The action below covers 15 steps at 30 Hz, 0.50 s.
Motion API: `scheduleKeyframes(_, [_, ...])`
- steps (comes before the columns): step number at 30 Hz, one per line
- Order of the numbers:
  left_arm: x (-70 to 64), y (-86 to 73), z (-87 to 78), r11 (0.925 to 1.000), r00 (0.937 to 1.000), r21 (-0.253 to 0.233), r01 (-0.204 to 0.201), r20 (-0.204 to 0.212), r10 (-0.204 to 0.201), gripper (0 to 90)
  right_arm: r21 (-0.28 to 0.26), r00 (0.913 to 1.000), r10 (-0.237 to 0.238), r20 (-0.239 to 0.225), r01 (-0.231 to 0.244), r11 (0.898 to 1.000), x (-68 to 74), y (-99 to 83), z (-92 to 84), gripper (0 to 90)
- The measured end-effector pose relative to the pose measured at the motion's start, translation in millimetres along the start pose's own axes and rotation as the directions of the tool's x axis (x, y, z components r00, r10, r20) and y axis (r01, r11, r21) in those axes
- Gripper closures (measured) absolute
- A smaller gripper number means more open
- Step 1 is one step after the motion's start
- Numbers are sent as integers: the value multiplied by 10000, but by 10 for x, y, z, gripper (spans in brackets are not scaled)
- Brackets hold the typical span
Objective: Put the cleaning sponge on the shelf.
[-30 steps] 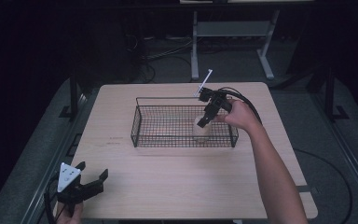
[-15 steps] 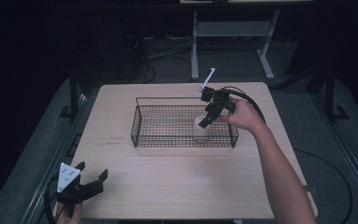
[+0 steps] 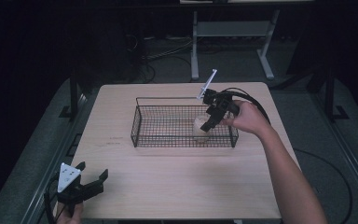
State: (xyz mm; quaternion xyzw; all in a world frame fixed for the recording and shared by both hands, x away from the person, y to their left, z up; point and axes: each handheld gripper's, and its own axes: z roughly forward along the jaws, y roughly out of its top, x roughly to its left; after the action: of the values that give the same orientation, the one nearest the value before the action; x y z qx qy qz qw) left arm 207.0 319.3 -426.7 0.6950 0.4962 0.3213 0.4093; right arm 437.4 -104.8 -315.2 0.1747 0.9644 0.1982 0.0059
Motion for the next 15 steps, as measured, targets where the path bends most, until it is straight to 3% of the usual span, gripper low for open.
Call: scheduleKeyframes(15, [-9, 2, 0, 10000, 10000, -44, -49, 21, 49, 138, -53, 9998, -74, -166, 74, 10000, 117, -102, -31, 178])
